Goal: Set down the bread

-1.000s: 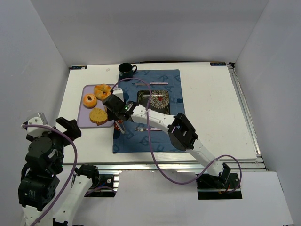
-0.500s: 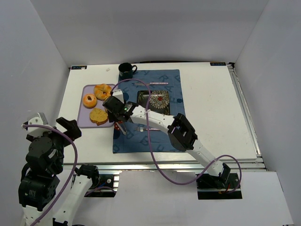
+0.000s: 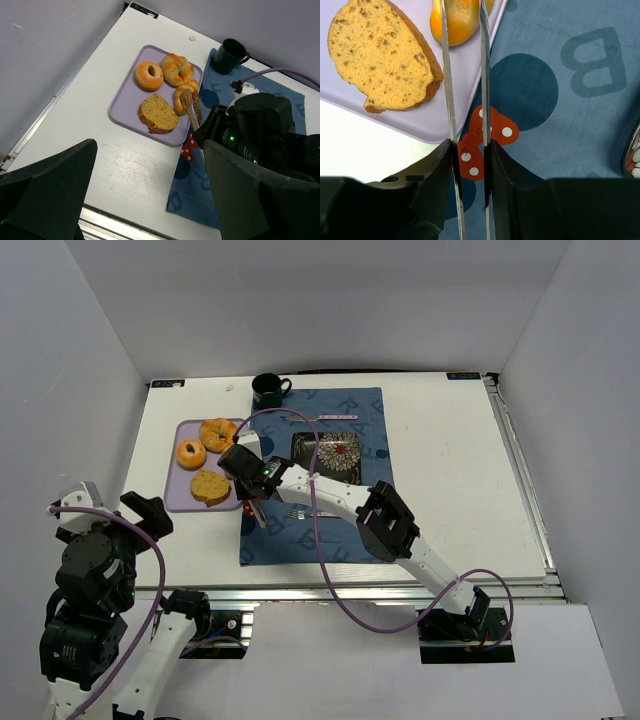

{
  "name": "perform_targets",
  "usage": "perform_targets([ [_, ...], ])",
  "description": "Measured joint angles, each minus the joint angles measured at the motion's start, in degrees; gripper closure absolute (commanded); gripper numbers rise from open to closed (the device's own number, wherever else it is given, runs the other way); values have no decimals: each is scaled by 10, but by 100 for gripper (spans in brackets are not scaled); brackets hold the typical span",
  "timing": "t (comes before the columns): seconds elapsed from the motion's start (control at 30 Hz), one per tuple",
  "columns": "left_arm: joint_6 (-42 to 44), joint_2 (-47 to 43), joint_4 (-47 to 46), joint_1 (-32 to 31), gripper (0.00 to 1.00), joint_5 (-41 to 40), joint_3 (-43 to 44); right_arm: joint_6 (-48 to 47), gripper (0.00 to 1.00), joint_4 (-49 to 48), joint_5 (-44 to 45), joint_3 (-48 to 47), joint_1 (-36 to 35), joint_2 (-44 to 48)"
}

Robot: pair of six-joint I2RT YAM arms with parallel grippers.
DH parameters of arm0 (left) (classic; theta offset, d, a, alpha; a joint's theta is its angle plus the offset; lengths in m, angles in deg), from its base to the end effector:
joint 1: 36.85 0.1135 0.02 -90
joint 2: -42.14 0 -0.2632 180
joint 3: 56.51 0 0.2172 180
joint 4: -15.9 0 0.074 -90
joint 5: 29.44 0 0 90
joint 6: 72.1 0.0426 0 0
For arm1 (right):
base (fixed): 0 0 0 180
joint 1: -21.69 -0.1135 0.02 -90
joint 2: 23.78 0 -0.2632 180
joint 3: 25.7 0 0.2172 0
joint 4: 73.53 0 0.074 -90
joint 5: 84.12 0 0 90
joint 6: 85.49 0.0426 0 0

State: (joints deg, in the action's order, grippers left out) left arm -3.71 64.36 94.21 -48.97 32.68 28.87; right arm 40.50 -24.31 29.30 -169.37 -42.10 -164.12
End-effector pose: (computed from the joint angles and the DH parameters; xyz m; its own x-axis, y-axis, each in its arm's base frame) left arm -0.0132 0.0232 0.3777 -0.1434 -0.3022 -0.9424 -0.3318 0.9118 -0.2419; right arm 0.2440 0.4574 0.2129 -0.6686 -0.1372 -0.7309 -0.3809 0.9073 0.1781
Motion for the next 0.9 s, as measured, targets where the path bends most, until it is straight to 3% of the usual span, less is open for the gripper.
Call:
perform_targets([
  [0.17,2,0,2,0,2,-2,0,-2,100,-4,-6,1,0,3],
  [0.6,2,-2,3,0,2,-2,2,12,100,-17,-40,43,-1,148],
  [0.73,2,-2,5,0,2,-2,10,7,100,-27,-25,159,1,252],
  [0.9,2,-2,2,0,2,0,17,-42,100,-56,-37,370,33,413],
])
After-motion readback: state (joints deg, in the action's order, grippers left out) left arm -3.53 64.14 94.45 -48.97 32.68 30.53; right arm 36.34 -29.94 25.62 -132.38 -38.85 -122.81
